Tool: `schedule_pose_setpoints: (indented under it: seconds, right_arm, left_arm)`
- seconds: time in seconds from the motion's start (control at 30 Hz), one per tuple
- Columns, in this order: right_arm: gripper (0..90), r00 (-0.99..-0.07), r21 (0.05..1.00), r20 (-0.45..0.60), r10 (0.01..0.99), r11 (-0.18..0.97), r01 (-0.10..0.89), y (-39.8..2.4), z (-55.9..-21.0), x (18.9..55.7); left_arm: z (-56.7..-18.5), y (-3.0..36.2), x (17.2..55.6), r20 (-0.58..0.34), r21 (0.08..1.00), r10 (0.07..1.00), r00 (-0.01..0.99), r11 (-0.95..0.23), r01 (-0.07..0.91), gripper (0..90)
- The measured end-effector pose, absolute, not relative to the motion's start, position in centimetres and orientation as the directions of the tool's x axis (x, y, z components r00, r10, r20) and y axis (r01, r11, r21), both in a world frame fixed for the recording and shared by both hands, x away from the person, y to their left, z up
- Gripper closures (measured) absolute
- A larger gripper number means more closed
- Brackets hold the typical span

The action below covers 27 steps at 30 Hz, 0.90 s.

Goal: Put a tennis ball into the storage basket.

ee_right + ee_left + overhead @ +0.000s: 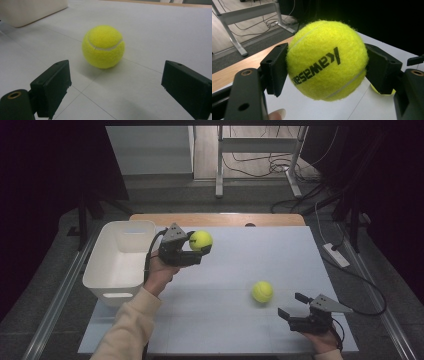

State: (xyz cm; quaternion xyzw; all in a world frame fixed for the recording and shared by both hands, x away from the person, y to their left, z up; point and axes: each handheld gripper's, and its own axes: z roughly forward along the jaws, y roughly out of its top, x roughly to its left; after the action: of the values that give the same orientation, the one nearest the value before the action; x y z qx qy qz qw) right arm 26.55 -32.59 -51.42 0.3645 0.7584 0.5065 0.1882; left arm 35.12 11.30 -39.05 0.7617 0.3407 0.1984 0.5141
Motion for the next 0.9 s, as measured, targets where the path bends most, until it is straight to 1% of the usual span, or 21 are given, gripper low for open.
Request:
schedule_pose_setpoints:
  seconds: [0.53,0.9]
  right_arm:
    - [8.4,-0.662,0.905,0.085,0.745,0.220,0.365,-32.6,-51.4,26.5]
    - [8.4,-0.664,0.905,0.084,0.743,0.222,0.363,-32.6,-51.4,26.5]
  left_arm:
    - [-37.9,12.1,35.2,-0.025,0.923,0.739,0.673,-0.242,0.299,26.8]
    - [-37.5,13.7,35.7,-0.029,0.923,0.769,0.638,-0.224,0.312,26.8]
